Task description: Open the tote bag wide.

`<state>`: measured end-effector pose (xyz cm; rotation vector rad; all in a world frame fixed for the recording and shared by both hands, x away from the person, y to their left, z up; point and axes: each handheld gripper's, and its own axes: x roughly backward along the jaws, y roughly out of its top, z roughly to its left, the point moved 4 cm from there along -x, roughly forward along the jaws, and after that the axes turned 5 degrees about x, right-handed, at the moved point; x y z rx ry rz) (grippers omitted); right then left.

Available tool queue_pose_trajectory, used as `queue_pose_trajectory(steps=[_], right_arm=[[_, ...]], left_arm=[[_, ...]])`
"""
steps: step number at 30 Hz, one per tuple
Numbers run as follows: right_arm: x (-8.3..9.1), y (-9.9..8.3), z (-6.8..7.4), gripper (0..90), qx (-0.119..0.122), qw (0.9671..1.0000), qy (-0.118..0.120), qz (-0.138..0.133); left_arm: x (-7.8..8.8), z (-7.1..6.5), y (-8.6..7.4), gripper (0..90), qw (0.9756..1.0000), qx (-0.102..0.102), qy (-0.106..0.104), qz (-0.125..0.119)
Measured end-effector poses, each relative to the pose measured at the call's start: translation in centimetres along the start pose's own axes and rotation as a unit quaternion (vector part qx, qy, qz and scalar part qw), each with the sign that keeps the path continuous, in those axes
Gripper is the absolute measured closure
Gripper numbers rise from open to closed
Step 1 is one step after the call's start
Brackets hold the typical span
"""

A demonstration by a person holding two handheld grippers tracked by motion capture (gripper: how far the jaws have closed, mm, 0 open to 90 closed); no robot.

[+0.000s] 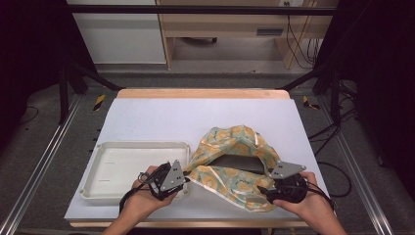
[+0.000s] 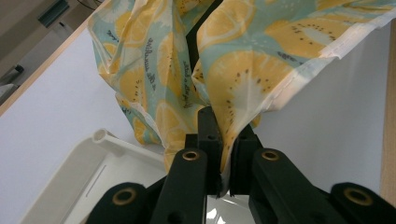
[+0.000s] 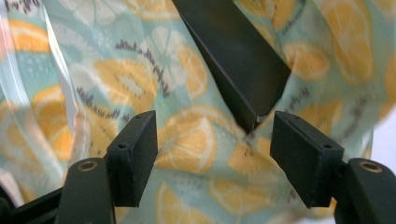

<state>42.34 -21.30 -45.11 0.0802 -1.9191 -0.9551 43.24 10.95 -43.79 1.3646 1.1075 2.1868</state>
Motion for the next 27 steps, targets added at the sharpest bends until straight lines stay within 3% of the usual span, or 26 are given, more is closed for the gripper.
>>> queue_pose_trajectory(steps=[4, 8, 13, 16, 18, 20, 22, 24, 27], right_arm=[[0.1, -1.1, 0.3, 33.4, -0.013, 0.9999, -0.001, -0.006], [1.1, 0.2, -0.6, 34.0, -0.024, 0.9989, -0.02, -0.034], [1.9, 2.1, -3.6, 35.2, -0.041, 0.9958, -0.071, -0.04], [0.6, 2.2, -5.5, 36.4, -0.065, 0.9951, -0.071, -0.019], [-0.5, 2.0, -6.3, 46.3, -0.073, 0.995, -0.069, 0.002], [-1.3, 2.0, -6.9, 67.8, -0.076, 0.9952, -0.061, 0.009], [-1.8, 2.0, -7.6, 81.6, -0.084, 0.9942, -0.065, 0.018], [-2.3, 2.1, -8.5, 88.4, -0.093, 0.9928, -0.072, 0.025], [-3.2, 1.9, -10.1, 89.9, -0.107, 0.9908, -0.076, 0.031]], left_arm=[[-0.3, -0.5, 0.0, 86.3, 1.0, -0.002, -0.004, 0.0], [-0.6, -1.0, 0.0, 86.3, 1.0, -0.004, -0.006, 0.003], [-1.0, -1.4, -0.2, 86.3, 0.9999, -0.001, -0.012, 0.002], [-1.2, -1.6, -0.3, 86.4, 0.9999, 0.0, -0.014, -0.001], [-1.2, -1.7, -0.4, 86.3, 0.9999, -0.001, -0.013, -0.002], [-1.2, -1.8, -0.5, 86.4, 0.9999, 0.0, -0.016, -0.002], [-1.2, -2.0, -0.5, 86.7, 0.9998, 0.005, -0.02, 0.001], [-1.2, -2.2, -0.6, 87.4, 0.9996, 0.006, -0.027, 0.005], [-1.1, -2.6, -0.7, 88.7, 0.9993, 0.002, -0.033, 0.019]])
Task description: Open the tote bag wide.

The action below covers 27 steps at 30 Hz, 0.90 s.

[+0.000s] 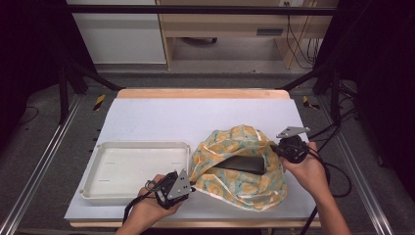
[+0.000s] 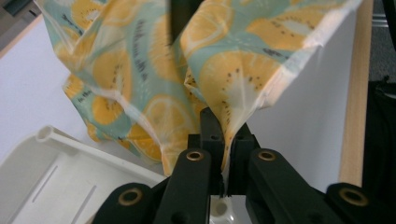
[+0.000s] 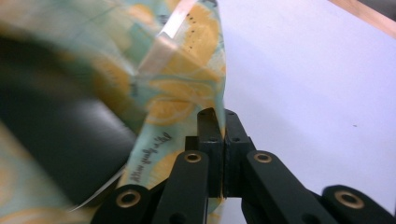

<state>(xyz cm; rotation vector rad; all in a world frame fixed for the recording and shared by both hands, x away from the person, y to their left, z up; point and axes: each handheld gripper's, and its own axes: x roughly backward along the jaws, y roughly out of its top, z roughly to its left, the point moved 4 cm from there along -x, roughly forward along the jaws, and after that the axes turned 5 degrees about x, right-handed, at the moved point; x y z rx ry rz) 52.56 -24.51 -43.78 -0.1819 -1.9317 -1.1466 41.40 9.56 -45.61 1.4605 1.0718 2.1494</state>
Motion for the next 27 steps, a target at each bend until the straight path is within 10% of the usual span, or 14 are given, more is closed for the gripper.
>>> queue_pose_trajectory(steps=[21, 27], right_arm=[[-2.6, 1.4, -1.8, 86.1, -0.024, 0.9985, -0.048, -0.007], [1.5, 2.5, -0.6, 59.8, -0.029, 0.9955, -0.056, -0.071]], left_arm=[[0.5, -1.3, -0.3, 89.0, 0.9997, -0.024, 0.007, 0.008], [1.5, -0.5, 0.4, 60.6, 0.9994, 0.007, 0.021, -0.025]])
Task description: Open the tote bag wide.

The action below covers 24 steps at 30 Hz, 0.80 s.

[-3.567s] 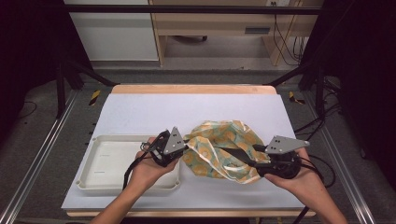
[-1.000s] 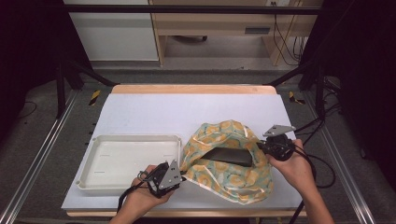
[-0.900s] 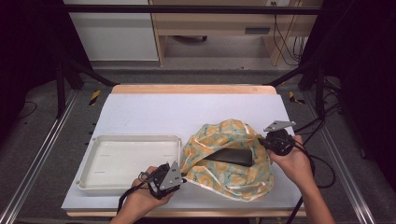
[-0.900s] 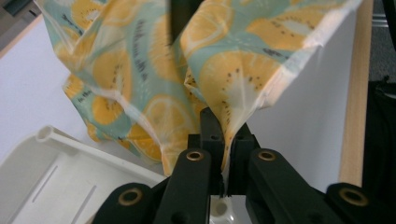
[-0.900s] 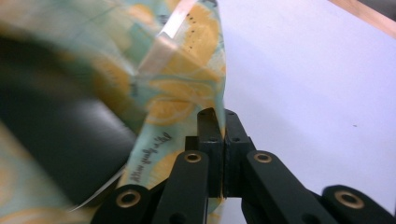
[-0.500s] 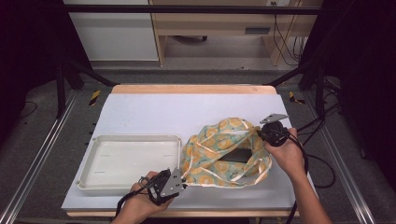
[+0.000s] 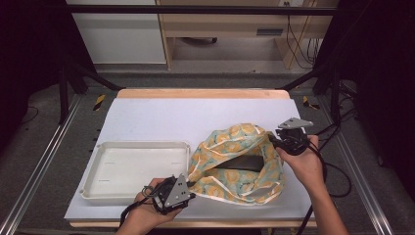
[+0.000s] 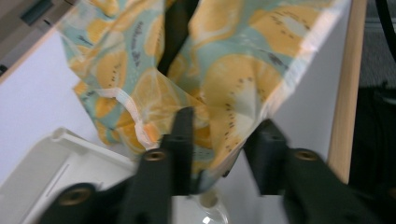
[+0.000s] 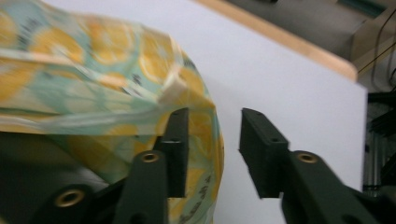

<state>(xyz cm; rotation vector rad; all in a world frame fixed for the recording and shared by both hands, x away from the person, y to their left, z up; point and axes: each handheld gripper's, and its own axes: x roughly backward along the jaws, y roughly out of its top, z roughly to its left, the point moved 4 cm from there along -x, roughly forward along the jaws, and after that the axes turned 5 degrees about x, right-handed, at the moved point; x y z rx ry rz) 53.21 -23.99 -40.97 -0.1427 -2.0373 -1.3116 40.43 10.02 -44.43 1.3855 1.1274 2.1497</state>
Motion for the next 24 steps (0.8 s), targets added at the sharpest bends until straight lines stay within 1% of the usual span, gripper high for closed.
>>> queue_pose_trajectory(steps=[1, 2, 3, 4, 5, 6, 7, 9, 10, 11, 12, 13, 15, 17, 19, 21, 24], right_arm=[[0.9, 0.2, 0.2, 57.5, 0.001, 0.9999, -0.002, -0.012], [1.9, 0.4, 0.7, 54.9, 0.004, 0.9998, 0.001, -0.02], [2.7, 0.4, 1.1, 52.9, 0.014, 0.9995, 0.001, -0.027], [3.5, 0.3, 1.6, 50.9, 0.018, 0.9993, 0.004, -0.032], [4.1, 0.2, 2.2, 49.3, 0.027, 0.9989, 0.013, -0.037], [4.6, 0.0, 2.9, 48.6, 0.035, 0.9984, 0.023, -0.039], [5.0, -0.2, 3.4, 47.9, 0.044, 0.9978, 0.028, -0.041], [5.6, -1.0, 4.2, 46.9, 0.055, 0.9974, 0.033, -0.032], [5.8, -1.3, 4.4, 46.8, 0.055, 0.9975, 0.034, -0.03], [5.9, -1.7, 4.6, 46.4, 0.052, 0.9977, 0.035, -0.025], [5.9, -2.0, 4.8, 46.1, 0.055, 0.9976, 0.036, -0.022], [5.9, -2.3, 5.0, 45.3, 0.057, 0.9975, 0.038, -0.02], [5.7, -2.8, 5.2, 44.3, 0.056, 0.9975, 0.042, -0.013], [5.6, -3.0, 5.4, 43.7, 0.056, 0.9974, 0.043, -0.011], [5.4, -3.1, 5.6, 42.7, 0.056, 0.9974, 0.046, -0.006], [5.2, -3.0, 5.9, 41.0, 0.058, 0.9971, 0.048, 0.0], [4.9, -2.6, 6.6, 37.5, 0.063, 0.9969, 0.047, 0.004]], left_arm=[[0.2, 0.2, 0.1, 55.6, 1.0, 0.006, 0.0, -0.005], [0.5, 0.3, 0.3, 52.7, 0.9999, 0.009, 0.0, -0.009], [0.7, 0.5, 0.4, 49.7, 0.9999, 0.01, 0.001, -0.012], [1.0, 0.6, 0.5, 45.9, 0.9999, 0.008, -0.001, -0.014], [1.2, 0.7, 0.5, 42.2, 0.9998, 0.01, -0.005, -0.014], [1.5, 0.8, 0.5, 40.0, 0.9997, 0.016, -0.008, -0.017], [1.7, 0.9, 0.5, 39.0, 0.9996, 0.018, -0.01, -0.02], [2.1, 1.0, 0.4, 38.1, 0.9996, 0.015, -0.015, -0.017], [2.4, 1.0, 0.3, 37.7, 0.9996, 0.015, -0.017, -0.016], [2.6, 0.9, 0.3, 36.9, 0.999, 0.024, -0.031, -0.019], [2.9, 1.0, 0.4, 36.8, 0.9984, 0.032, -0.039, -0.027], [3.3, 1.2, 0.5, 36.9, 0.9985, 0.031, -0.035, -0.03], [3.8, 1.4, 0.7, 36.9, 0.999, 0.025, -0.025, -0.027], [4.0, 1.7, 1.1, 37.2, 0.9991, 0.028, -0.017, -0.027], [3.6, 2.0, 1.8, 37.7, 0.9993, 0.03, -0.008, -0.019], [2.9, 2.4, 2.8, 37.8, 0.9995, 0.028, -0.006, -0.015], [0.9, 2.9, 4.6, 37.6, 0.9997, 0.023, 0.003, -0.007]])
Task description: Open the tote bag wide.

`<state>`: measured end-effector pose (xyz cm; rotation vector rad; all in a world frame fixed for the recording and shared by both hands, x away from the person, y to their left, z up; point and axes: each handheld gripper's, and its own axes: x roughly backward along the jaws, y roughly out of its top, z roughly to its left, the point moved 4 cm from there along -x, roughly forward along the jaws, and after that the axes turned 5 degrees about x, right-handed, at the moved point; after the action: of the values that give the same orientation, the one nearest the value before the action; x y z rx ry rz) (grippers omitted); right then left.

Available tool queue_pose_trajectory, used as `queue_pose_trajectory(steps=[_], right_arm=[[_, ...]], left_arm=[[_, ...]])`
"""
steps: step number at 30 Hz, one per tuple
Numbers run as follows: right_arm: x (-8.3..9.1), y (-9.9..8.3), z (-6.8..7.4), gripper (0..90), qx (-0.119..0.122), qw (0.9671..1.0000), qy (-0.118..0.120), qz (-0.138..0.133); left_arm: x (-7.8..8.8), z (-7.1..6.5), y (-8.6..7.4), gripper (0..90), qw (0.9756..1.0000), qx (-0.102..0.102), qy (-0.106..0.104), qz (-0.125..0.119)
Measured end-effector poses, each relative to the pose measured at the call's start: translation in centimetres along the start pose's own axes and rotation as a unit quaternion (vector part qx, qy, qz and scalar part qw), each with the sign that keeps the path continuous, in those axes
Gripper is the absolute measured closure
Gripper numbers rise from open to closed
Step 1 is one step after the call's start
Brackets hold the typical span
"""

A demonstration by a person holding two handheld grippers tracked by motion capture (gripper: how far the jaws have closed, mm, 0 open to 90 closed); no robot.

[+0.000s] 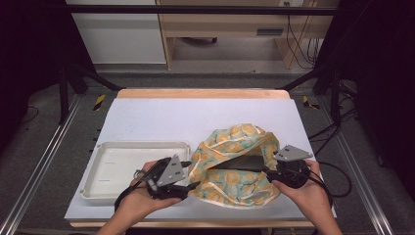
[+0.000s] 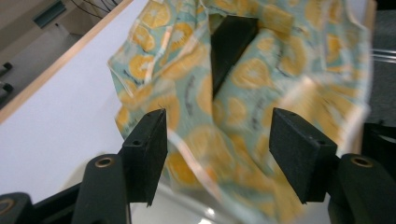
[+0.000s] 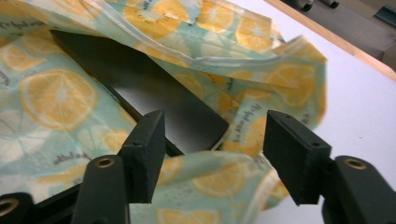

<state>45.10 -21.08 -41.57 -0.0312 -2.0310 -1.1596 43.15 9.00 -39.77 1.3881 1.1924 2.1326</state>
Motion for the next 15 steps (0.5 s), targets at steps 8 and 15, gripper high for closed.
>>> queue_pose_trajectory(steps=[8, 15], right_arm=[[-1.4, 1.3, 1.5, 23.7, 0.013, 0.9995, -0.014, 0.024], [-2.6, -0.1, 2.2, 13.9, 0.025, 0.9979, -0.005, 0.059]], left_arm=[[-5.9, 0.6, 2.5, 37.0, 0.9991, -0.009, 0.002, 0.041], [-7.7, 1.3, 2.1, 42.0, 0.9972, -0.01, 0.0, 0.074]])
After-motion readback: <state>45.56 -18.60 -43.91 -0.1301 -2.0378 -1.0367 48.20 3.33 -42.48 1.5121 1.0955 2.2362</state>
